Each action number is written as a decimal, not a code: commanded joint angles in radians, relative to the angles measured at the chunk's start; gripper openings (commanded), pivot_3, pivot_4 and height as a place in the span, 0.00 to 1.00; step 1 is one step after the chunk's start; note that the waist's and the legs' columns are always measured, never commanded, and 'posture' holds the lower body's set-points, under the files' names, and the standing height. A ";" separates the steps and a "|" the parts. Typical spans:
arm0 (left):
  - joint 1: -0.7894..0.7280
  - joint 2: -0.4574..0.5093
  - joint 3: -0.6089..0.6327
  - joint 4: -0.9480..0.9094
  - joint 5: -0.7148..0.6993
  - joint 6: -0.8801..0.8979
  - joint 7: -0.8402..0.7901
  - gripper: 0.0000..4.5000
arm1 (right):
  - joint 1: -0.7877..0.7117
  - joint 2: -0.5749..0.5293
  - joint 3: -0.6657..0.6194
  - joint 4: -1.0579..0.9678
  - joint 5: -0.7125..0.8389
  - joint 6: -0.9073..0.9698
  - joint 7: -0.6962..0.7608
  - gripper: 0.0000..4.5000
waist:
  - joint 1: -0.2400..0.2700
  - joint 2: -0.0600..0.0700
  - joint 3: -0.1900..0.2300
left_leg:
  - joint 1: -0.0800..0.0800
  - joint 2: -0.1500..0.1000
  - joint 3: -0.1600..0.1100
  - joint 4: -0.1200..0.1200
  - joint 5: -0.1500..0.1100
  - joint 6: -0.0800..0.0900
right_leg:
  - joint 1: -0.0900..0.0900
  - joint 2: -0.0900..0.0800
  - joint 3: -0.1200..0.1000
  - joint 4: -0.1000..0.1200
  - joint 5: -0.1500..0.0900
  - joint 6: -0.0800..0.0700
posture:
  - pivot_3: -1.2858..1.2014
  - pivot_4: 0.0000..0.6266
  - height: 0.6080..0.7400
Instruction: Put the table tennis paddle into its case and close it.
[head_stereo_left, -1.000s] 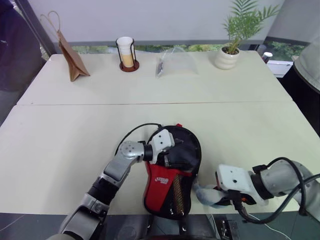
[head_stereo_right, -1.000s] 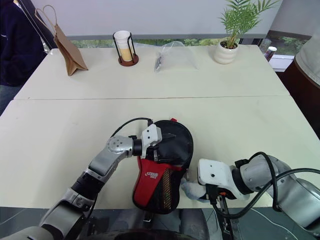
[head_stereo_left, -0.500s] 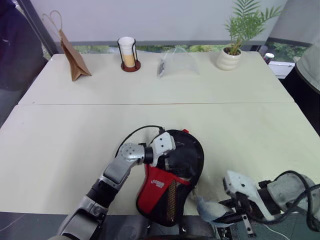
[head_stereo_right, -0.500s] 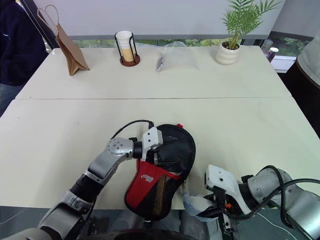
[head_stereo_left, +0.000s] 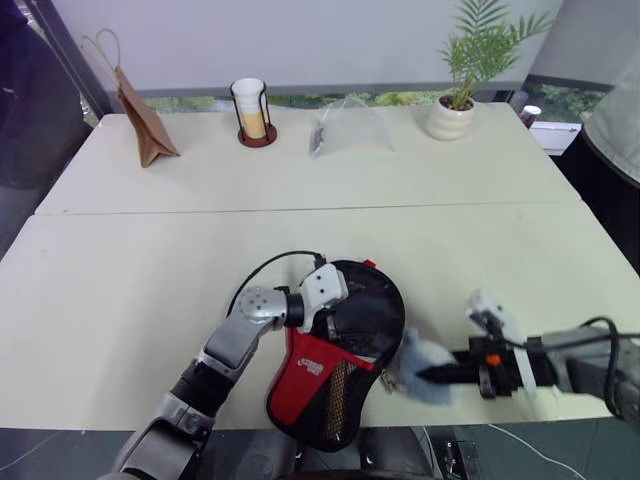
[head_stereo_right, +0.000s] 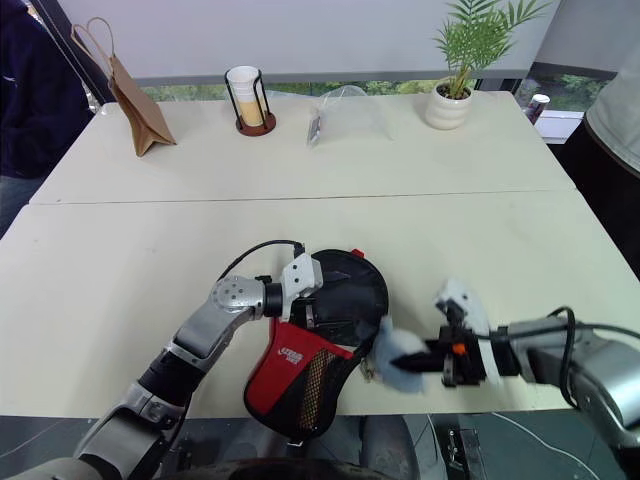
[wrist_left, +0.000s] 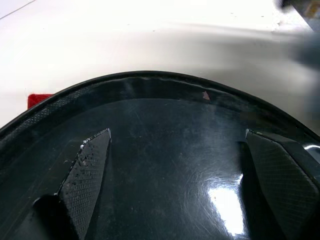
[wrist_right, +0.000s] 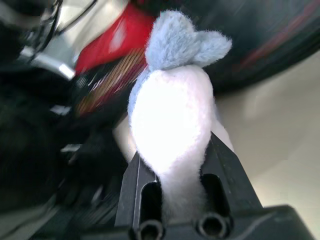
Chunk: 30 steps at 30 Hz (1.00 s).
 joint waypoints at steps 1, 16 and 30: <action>0.039 0.016 -0.006 0.024 0.007 0.042 0.006 1.00 | -0.096 0.016 0.088 0.042 -0.092 -0.007 -0.058 0.02 | 0.001 0.002 -0.001 | 0.000 0.000 0.000 -0.001 0.000 0.000 | -0.001 0.000 0.000 0.000 0.000 0.000 | 0.52 0.24 1.00; 0.086 0.017 0.095 -0.104 -0.060 0.042 0.045 1.00 | -0.466 0.217 0.316 0.262 -0.305 -0.023 -0.138 0.02 | -0.049 -0.003 0.001 | 0.001 0.004 0.000 -0.001 0.000 0.000 | -0.005 0.004 -0.001 0.003 0.004 -0.005 | 0.52 0.24 1.00; 0.115 0.111 0.142 -0.204 -0.115 0.041 0.005 1.00 | -0.638 0.419 0.408 0.489 -0.449 -0.125 -0.115 0.02 | -0.058 -0.004 0.001 | 0.001 0.006 0.000 -0.002 0.001 0.000 | -0.010 0.008 0.000 0.005 0.010 -0.013 | 0.52 0.24 1.00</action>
